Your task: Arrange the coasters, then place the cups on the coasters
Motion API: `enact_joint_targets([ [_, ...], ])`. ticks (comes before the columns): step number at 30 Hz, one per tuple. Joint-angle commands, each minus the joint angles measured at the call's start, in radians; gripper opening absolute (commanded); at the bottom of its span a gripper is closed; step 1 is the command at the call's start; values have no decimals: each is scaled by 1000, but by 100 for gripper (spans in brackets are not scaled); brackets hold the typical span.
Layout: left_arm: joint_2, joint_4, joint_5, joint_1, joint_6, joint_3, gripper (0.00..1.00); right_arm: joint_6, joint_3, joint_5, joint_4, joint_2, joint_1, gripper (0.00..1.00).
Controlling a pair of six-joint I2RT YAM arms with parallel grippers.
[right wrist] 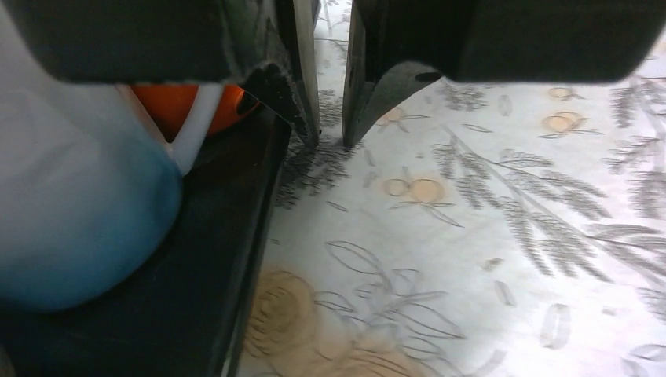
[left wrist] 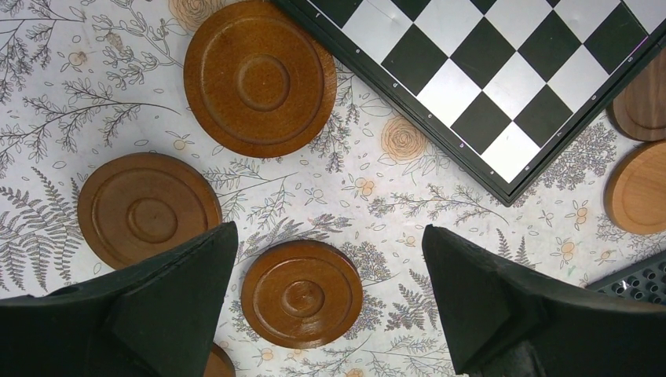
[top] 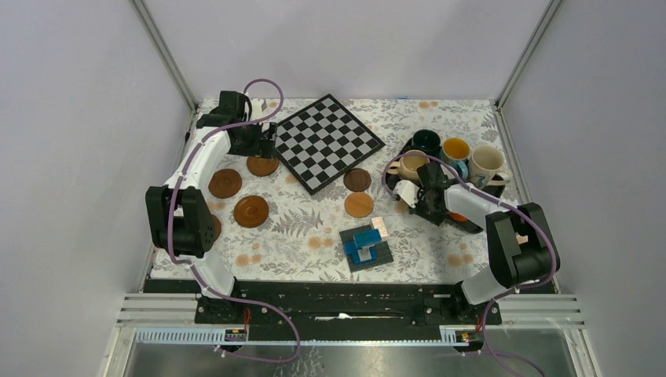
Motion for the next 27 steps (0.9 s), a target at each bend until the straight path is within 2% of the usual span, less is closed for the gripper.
enact_joint_targets([
  [1,2,17,-3,4,-8,59,99,-129,60,92,123,60,-66,26],
  [11,4,18,-14,4,-11,59,99,-140,142,122,252,158,-148,35],
  [27,27,18,-23,4,-10,70,99,-128,317,141,365,348,-218,36],
])
